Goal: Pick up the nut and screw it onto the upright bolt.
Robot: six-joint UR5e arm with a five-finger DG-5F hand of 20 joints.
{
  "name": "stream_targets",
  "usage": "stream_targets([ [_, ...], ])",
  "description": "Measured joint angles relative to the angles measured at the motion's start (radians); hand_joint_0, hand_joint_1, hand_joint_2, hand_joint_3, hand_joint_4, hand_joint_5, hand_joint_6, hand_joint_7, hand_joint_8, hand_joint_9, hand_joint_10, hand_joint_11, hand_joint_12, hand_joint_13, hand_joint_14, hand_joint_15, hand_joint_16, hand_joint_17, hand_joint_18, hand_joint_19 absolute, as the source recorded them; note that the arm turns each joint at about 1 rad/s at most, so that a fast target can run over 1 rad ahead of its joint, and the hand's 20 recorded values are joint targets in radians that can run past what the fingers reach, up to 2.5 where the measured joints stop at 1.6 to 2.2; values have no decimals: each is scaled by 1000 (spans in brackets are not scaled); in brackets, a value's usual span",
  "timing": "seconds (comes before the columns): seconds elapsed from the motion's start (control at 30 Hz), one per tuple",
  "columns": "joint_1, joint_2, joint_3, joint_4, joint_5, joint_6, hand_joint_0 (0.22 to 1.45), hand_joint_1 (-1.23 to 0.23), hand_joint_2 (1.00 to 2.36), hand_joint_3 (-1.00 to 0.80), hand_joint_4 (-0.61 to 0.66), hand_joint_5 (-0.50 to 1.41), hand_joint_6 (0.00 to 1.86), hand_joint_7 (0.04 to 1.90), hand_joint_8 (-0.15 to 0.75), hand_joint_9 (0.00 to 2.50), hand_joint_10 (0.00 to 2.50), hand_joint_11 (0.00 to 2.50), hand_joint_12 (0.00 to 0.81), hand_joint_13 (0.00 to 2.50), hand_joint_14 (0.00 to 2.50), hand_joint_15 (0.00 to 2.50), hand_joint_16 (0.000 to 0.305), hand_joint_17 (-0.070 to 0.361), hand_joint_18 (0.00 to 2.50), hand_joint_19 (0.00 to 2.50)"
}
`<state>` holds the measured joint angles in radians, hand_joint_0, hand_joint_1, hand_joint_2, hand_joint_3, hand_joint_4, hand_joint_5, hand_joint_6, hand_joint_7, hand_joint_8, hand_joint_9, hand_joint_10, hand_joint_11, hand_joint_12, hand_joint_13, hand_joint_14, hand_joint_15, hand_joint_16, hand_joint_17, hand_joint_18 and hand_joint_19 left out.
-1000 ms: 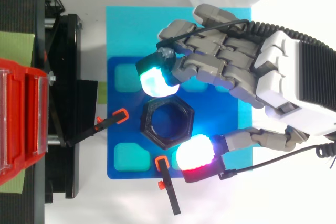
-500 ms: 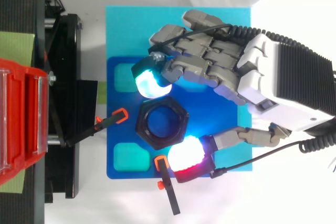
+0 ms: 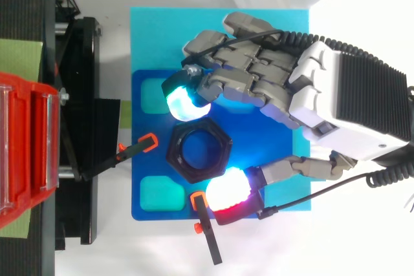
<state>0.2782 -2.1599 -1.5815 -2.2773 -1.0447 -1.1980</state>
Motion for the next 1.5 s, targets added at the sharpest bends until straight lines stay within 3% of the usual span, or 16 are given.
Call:
stream_targets([
  [0.3,-1,0,0,-2,-5,0,391,-614,1000,-500,287,-215,503,940,337,401,0,0,441,379,0,0,60,135,283,0],
  [0.77,-5,0,0,-2,-20,0,351,-600,1000,-500,248,-243,502,769,333,328,0,0,464,316,0,0,68,152,254,0],
  [0.93,-6,0,0,-2,-21,0,313,-541,1000,-500,201,-268,501,594,322,237,0,0,475,204,0,0,75,169,114,0],
  [1.17,-10,1,8,-3,-29,0,305,-404,1000,-500,181,-289,500,544,298,77,0,0,468,45,0,0,76,172,0,0],
  [1.5,-25,2,69,-114,-71,0,316,-244,1000,-500,178,-278,501,586,296,39,0,0,466,0,0,0,76,172,0,0],
])
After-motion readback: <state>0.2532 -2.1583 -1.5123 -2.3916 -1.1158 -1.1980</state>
